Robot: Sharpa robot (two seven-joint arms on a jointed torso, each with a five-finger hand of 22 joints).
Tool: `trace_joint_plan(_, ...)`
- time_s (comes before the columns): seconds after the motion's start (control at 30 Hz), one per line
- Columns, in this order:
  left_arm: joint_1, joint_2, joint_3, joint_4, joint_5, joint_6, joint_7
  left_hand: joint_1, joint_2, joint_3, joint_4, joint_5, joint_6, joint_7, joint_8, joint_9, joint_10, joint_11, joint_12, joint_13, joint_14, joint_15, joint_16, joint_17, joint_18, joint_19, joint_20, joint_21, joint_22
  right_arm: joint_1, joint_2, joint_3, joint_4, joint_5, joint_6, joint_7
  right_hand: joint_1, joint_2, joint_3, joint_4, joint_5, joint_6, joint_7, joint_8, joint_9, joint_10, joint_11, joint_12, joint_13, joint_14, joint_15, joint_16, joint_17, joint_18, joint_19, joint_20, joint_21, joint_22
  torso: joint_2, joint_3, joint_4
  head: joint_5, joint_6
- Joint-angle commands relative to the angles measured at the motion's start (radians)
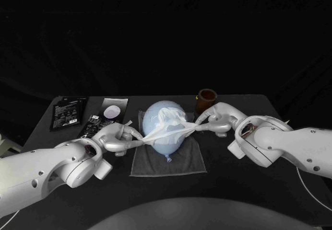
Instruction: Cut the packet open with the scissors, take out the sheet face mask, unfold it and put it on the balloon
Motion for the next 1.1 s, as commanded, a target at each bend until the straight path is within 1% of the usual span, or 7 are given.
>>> trace_joint_plan(0.03,0.001,0.002,0.001,0.000,-0.015,0.051,-0.020,0.001,0.008,0.007,0.000,0.003,0.001,0.003,0.004,0.101,0.011,-0.005,0.005,0.000,0.068,-0.008,0.003,0.120,0.002,0.008,0.001,0.002,0.000,0.001,-0.003,0.000,-0.003,-0.038,0.052,-0.056,-0.007,-0.001,0.006,-0.002,-0.003,0.004,0.003,0.004,0.002,0.104,-0.004,0.006,0.263,0.107,-0.008,0.005,0.263,0.010,0.004,0.002,0.004,0.138,0.000,0.0003,0.0005,0.000,0.000)
trace_joint_plan(0.43,0.002,0.005,0.001,-0.002,-0.016,0.063,-0.027,-0.010,0.006,0.006,-0.002,0.003,-0.005,0.006,0.003,0.103,0.003,-0.003,-0.003,-0.009,0.066,-0.007,0.000,0.113,0.004,0.000,0.001,-0.004,-0.012,0.001,0.002,-0.002,-0.016,-0.039,0.020,-0.061,-0.026,-0.013,0.006,0.002,-0.003,-0.015,0.003,0.002,-0.002,0.104,-0.004,0.006,0.263,0.107,-0.008,0.005,0.263,0.021,-0.026,0.003,-0.054,0.121,0.000,0.0000,0.0016,-0.002,0.000)
trace_joint_plan(0.5,0.002,0.005,0.001,-0.003,-0.010,0.055,-0.024,-0.025,0.004,-0.004,-0.002,0.002,-0.025,0.012,-0.006,0.102,-0.047,0.003,-0.060,-0.083,0.063,-0.002,-0.005,0.104,0.006,-0.010,0.004,-0.011,-0.024,0.001,0.005,-0.003,-0.018,-0.025,0.011,-0.047,-0.074,-0.056,-0.030,0.021,-0.004,-0.062,0.022,-0.024,-0.016,0.093,0.011,-0.011,0.247,0.106,0.002,0.005,0.260,0.029,-0.054,0.008,-0.106,0.106,0.000,0.0000,0.0015,-0.002,0.000)
trace_joint_plan(0.57,0.002,0.005,0.001,-0.004,-0.008,0.050,-0.022,-0.042,-0.006,-0.021,0.001,0.002,-0.052,0.019,-0.024,0.094,-0.065,0.009,-0.075,-0.101,0.061,0.004,-0.007,0.100,0.007,-0.014,0.008,-0.014,-0.028,0.001,0.007,-0.003,-0.020,-0.019,0.007,-0.040,-0.096,-0.083,-0.051,0.026,-0.003,-0.089,0.033,-0.039,-0.023,0.078,0.022,-0.034,0.226,0.098,0.008,0.000,0.243,0.034,-0.072,0.012,-0.140,0.097,0.000,0.0000,0.0014,-0.002,0.000)
trace_joint_plan(0.63,0.002,0.005,0.001,-0.006,-0.005,0.043,-0.021,-0.069,-0.034,-0.063,0.005,0.002,-0.108,0.043,-0.068,0.073,-0.108,0.029,-0.108,-0.149,0.056,0.020,-0.011,0.089,0.008,-0.025,0.019,-0.023,-0.042,0.001,0.011,-0.004,-0.024,-0.011,0.007,-0.031,-0.115,-0.125,-0.099,0.039,-0.003,-0.172,0.067,-0.077,-0.044,0.038,0.053,-0.088,0.178,0.080,0.038,-0.012,0.207,0.041,-0.118,0.034,-0.217,0.073,0.000,-0.0001,0.0005,-0.002,0.000)
trace_joint_plan(0.83,0.003,0.005,0.001,-0.016,-0.006,0.032,-0.030,-0.082,-0.061,-0.142,0.002,0.002,-0.146,0.063,-0.096,0.057,-0.134,0.049,-0.112,-0.163,0.051,0.039,-0.015,0.080,0.012,-0.037,0.040,-0.035,-0.058,0.001,0.019,-0.005,-0.034,-0.004,0.018,-0.023,-0.093,-0.133,-0.161,0.054,-0.002,-0.230,0.089,-0.083,-0.055,-0.003,0.074,-0.133,0.134,0.054,0.061,-0.026,0.164,0.057,-0.167,0.061,-0.301,0.046,0.001,0.0005,0.0000,-0.002,0.000)
trace_joint_plan(1.1,0.004,0.003,0.001,-0.029,-0.042,0.039,-0.055,-0.084,-0.078,-0.236,0.005,0.002,-0.172,0.066,-0.102,0.047,-0.161,0.055,-0.116,-0.180,0.045,0.047,-0.018,0.070,0.017,-0.049,0.051,-0.046,-0.074,0.000,0.020,-0.006,-0.043,-0.007,0.018,-0.013,-0.078,-0.128,-0.202,0.065,-0.002,-0.247,0.094,-0.071,-0.056,-0.011,0.080,-0.136,0.125,0.048,0.067,-0.028,0.157,0.062,-0.175,0.071,-0.316,0.040,0.000,0.0005,-0.0002,-0.003,0.000)
